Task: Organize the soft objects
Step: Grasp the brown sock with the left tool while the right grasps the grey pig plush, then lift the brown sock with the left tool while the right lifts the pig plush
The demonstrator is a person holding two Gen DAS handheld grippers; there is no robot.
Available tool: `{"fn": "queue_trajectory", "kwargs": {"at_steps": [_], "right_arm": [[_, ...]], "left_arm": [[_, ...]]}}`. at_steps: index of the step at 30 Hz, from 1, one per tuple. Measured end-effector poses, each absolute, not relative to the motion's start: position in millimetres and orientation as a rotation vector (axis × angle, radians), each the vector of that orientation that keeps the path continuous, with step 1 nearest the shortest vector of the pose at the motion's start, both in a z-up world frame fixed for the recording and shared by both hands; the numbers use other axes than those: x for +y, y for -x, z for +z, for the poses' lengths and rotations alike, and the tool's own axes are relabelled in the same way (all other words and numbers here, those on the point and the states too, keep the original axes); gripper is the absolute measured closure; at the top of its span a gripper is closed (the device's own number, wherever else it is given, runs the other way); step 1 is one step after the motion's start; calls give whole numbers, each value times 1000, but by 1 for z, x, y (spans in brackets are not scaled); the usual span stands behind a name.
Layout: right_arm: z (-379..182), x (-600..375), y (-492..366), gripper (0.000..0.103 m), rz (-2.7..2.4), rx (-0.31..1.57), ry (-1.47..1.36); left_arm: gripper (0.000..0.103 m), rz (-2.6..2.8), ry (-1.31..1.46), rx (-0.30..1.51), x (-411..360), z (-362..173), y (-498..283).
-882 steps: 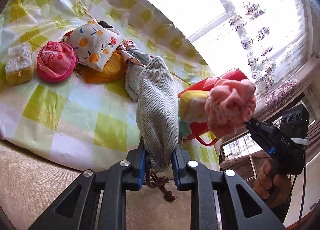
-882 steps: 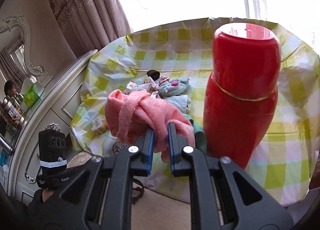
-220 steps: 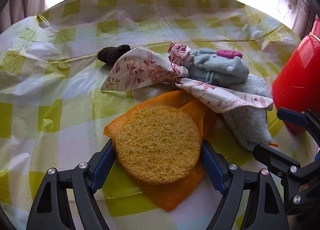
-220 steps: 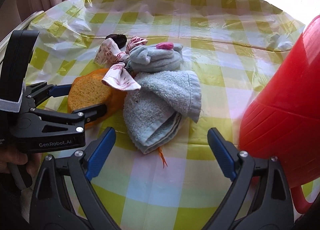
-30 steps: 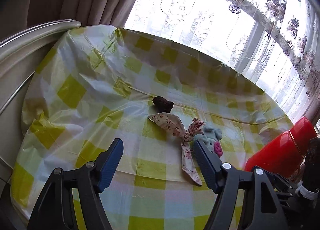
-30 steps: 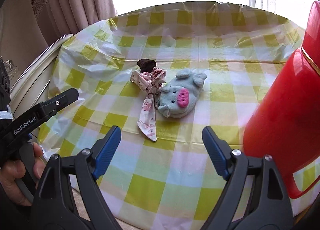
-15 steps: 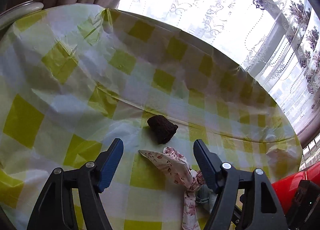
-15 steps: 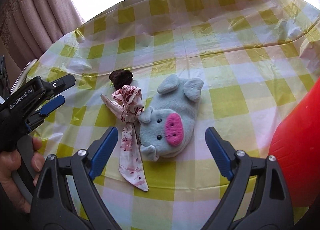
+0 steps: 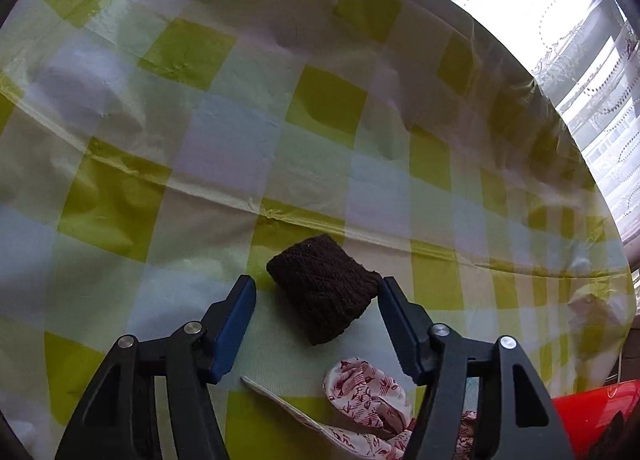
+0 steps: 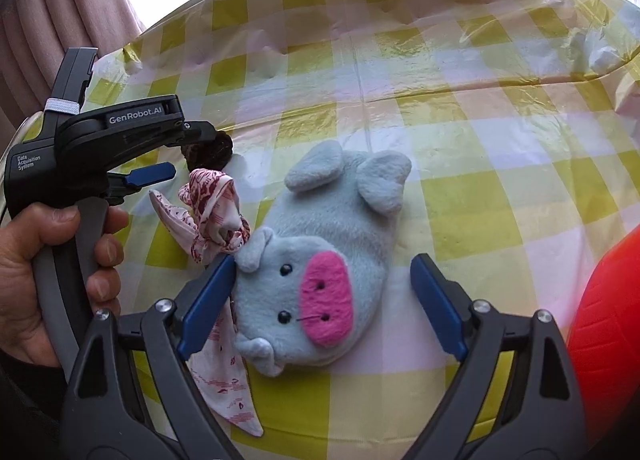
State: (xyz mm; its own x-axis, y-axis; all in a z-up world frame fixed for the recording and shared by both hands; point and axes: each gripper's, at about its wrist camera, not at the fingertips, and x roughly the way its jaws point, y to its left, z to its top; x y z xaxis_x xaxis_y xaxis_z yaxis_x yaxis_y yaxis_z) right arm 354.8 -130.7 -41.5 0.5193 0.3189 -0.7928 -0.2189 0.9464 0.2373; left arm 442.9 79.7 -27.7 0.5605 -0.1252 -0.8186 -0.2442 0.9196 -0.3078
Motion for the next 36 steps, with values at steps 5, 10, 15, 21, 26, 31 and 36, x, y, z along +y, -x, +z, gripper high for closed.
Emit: {"fn": "queue_trajectory", "kwargs": {"at_steps": [5,10,15,21,26,31,36], "right_arm": [[-42,-127,-356,38,343,949,-69],[-40,-127,-350,50,377,949,-61],[-37,-127,-331,52,413,960,-35],[-34,-136,-297,52,449,992,-25],[-30,-146,-260,52,465,1002,3],[-20,-163,-231,52,459,995,0],[-12,-177,-207,52,452,984,-4]], "left_arm": [[75,51,385,994,71,-26,-438],[78,22,379,1010,61,-20,-411],[78,11,420,1022,61,-21,-369],[78,12,439,1030,56,-20,-315],[78,15,459,1029,50,-20,-270],[78,42,477,1011,44,-17,-229],[78,113,523,932,41,-13,-199]]}}
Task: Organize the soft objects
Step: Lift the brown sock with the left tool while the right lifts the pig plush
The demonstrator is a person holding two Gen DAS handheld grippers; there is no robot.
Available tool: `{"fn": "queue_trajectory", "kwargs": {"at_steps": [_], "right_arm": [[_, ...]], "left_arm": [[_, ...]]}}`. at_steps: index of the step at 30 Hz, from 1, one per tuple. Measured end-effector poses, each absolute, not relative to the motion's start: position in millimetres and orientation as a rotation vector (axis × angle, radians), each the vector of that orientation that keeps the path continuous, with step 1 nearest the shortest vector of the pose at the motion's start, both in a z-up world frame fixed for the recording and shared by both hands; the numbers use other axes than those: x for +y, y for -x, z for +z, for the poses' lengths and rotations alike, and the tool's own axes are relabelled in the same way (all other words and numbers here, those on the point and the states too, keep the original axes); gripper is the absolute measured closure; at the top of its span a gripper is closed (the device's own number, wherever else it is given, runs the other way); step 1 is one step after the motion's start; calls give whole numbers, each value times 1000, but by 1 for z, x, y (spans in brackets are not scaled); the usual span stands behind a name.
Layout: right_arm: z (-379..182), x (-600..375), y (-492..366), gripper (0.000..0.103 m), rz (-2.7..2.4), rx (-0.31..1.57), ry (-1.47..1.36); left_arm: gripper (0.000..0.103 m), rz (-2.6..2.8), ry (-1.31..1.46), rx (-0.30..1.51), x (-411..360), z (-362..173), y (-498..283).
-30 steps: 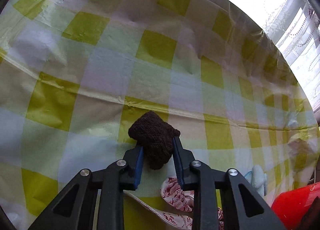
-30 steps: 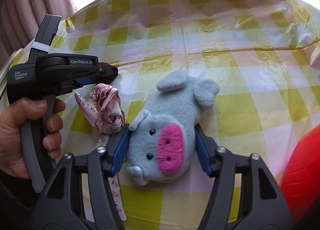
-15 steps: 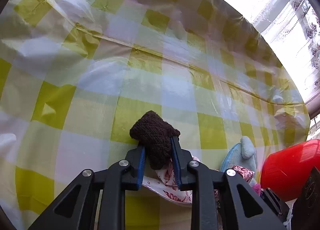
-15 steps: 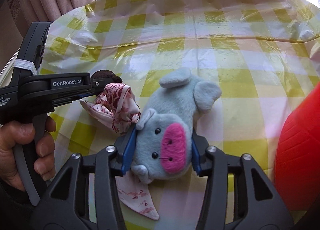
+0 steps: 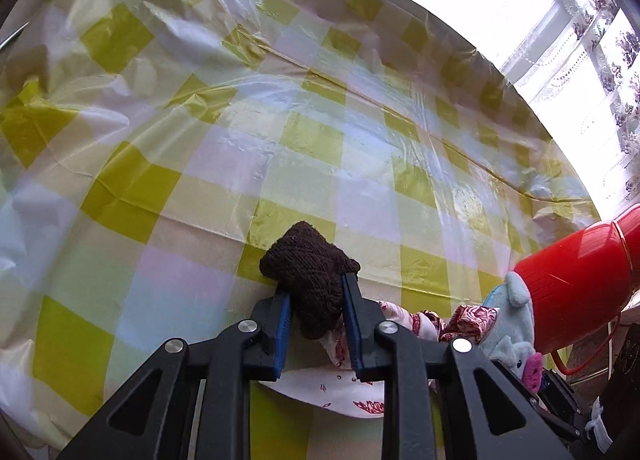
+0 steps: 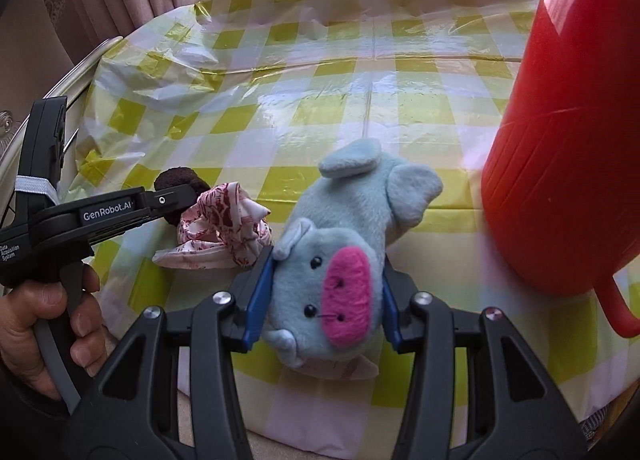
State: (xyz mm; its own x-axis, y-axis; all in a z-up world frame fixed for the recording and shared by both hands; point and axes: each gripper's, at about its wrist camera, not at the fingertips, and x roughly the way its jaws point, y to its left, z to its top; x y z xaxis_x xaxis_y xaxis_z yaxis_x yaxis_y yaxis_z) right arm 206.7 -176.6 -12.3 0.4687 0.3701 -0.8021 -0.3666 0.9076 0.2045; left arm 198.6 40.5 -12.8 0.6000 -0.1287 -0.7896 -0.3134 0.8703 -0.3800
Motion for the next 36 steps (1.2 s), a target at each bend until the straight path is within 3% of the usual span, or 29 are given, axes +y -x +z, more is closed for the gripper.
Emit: {"fn": "queue_trajectory", "kwargs": {"at_steps": [16,36], "right_arm": [[7,-213,-154,52,464,954,-13],[20,-246,-104,52,457,931,32]], "left_arm": [[78,296,558,751,40,21,-122],[78,149,355,797,-53,38,-72]]}}
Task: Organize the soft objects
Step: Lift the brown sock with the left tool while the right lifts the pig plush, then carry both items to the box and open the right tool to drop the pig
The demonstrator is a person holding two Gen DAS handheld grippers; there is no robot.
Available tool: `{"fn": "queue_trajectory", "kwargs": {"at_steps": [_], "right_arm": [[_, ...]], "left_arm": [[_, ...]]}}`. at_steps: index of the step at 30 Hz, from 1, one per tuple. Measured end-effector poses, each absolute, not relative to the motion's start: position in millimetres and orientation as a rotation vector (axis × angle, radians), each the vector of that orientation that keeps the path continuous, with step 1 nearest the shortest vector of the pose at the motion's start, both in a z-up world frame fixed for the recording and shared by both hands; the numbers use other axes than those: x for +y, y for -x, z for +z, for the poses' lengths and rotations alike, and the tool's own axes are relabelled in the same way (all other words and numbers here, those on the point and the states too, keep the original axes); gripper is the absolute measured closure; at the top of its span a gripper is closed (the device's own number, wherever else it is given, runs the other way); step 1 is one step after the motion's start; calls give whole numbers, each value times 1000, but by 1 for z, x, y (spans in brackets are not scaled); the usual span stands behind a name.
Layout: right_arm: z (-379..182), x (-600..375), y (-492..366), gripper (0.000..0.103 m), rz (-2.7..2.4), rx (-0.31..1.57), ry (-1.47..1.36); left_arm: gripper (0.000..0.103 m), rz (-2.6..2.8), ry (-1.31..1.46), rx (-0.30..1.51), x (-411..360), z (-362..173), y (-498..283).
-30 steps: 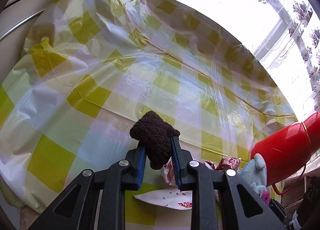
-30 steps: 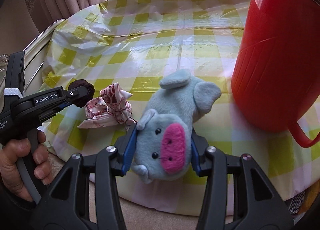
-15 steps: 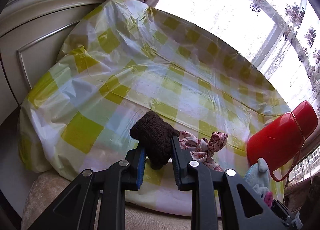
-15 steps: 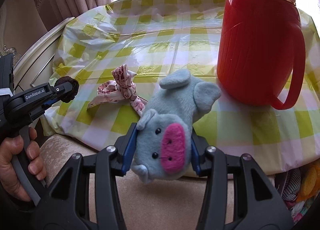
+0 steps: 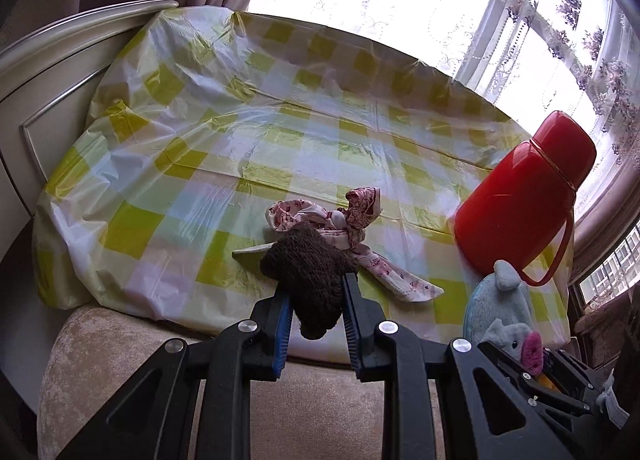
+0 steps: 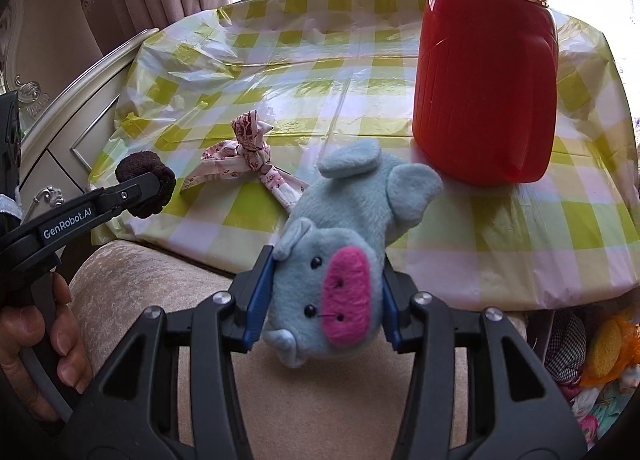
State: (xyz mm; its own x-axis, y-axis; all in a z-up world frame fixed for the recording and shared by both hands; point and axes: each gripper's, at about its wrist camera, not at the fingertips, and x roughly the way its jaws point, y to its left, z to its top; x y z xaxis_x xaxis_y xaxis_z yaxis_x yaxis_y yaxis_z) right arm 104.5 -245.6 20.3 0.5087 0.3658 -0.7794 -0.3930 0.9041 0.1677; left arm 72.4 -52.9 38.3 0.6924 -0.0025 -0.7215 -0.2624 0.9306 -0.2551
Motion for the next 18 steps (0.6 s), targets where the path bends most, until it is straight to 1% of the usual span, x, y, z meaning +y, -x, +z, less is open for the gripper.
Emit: {"fn": "queue_trajectory", "kwargs": {"at_steps": [9,18], "right_arm": [[34,-286,-86,52,416,908,-28],[40,-360,-63,52,299,911,-91]], "left_arm": [[78,20,294,815,-107,40,-70],[78,-91,247,833,-157,41,-75]]}}
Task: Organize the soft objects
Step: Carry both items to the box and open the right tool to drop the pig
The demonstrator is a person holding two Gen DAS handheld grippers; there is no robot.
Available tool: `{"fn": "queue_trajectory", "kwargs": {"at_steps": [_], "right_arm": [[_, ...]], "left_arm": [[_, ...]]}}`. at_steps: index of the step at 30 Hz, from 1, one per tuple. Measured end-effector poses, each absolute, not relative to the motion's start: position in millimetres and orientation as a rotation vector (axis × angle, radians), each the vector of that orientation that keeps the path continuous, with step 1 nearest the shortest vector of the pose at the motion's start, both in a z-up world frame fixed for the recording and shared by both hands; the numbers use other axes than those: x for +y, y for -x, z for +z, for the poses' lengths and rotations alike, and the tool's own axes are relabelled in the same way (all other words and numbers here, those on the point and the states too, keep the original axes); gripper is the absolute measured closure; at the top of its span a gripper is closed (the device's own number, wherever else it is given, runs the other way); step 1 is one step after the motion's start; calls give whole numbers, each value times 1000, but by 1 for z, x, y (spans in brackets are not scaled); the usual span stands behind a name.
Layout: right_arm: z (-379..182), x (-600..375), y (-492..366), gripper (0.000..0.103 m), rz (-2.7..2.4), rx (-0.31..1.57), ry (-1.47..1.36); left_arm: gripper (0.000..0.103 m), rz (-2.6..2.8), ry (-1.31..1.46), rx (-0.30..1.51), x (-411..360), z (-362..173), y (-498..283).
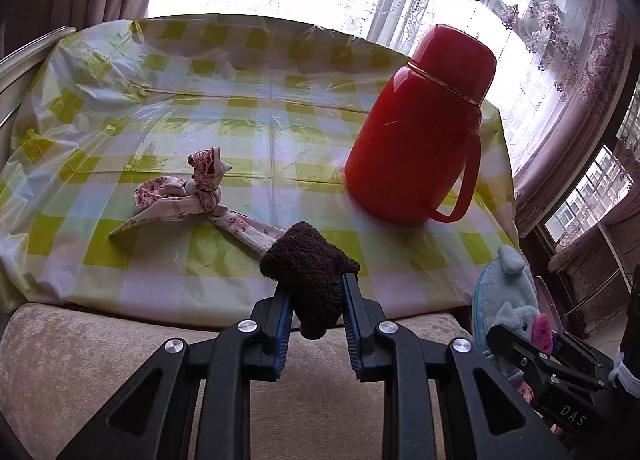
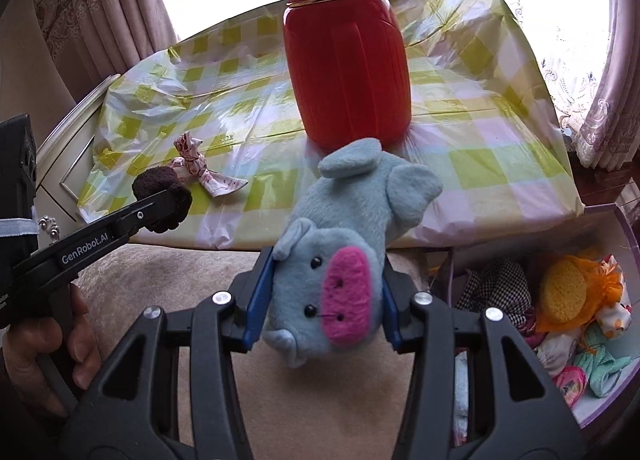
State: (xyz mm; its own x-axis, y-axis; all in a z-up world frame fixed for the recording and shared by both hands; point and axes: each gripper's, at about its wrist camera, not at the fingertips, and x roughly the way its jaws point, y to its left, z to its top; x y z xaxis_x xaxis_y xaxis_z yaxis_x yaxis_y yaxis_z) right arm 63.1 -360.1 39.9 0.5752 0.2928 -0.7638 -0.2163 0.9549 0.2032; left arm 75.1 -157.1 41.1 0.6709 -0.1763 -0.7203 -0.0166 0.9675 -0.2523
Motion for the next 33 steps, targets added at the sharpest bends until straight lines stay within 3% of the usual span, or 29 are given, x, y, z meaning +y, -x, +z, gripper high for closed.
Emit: {"fn": "queue_trajectory", "kwargs": {"at_steps": [18,27,33], "right_arm": [[12,-518,-7,51,-81,1020,-198],[-4,-548,0,30,-179,1074,-235],[-2,-551,-3,27,-194,1064,-244]], "left_arm": [[78,-316,152,858,-256,45,-89],[78,-431,91,856,-301,51,-87],[78,-541,45,878,-335,49,-84]]}}
